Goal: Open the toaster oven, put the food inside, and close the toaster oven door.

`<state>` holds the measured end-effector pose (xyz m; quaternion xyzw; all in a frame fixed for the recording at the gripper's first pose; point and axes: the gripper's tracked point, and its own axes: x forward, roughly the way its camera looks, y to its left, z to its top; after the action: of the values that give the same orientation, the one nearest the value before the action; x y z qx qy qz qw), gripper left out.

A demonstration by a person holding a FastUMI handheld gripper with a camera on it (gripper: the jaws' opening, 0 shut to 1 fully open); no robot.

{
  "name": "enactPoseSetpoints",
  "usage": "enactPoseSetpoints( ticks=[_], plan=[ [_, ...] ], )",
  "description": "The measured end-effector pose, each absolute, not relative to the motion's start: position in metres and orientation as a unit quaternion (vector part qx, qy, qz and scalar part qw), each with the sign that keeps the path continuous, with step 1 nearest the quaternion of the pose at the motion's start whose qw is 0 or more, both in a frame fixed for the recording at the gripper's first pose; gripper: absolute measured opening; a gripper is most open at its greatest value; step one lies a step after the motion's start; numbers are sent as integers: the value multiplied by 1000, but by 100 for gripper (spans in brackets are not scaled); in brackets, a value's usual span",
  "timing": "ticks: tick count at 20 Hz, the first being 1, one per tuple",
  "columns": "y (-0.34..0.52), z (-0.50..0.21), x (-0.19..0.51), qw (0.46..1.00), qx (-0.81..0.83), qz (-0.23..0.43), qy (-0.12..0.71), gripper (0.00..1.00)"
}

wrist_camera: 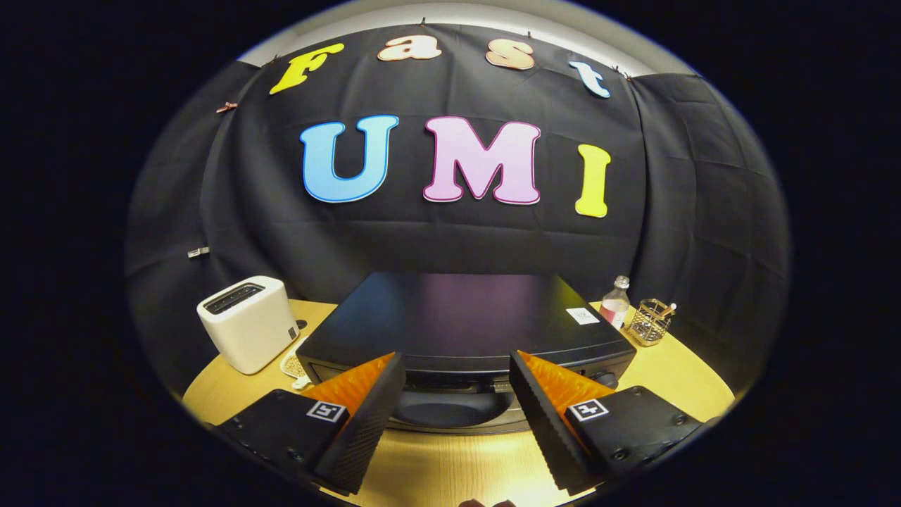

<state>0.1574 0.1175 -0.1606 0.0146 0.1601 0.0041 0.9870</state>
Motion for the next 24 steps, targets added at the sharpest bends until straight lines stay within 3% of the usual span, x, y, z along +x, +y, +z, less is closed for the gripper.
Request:
enactPoseSetpoints(
  ticks=[14,24],
  plan=[
    [124,-182,153,981,22,21,191,98],
    [123,-196,103,981,17,35,191,98]
  ],
)
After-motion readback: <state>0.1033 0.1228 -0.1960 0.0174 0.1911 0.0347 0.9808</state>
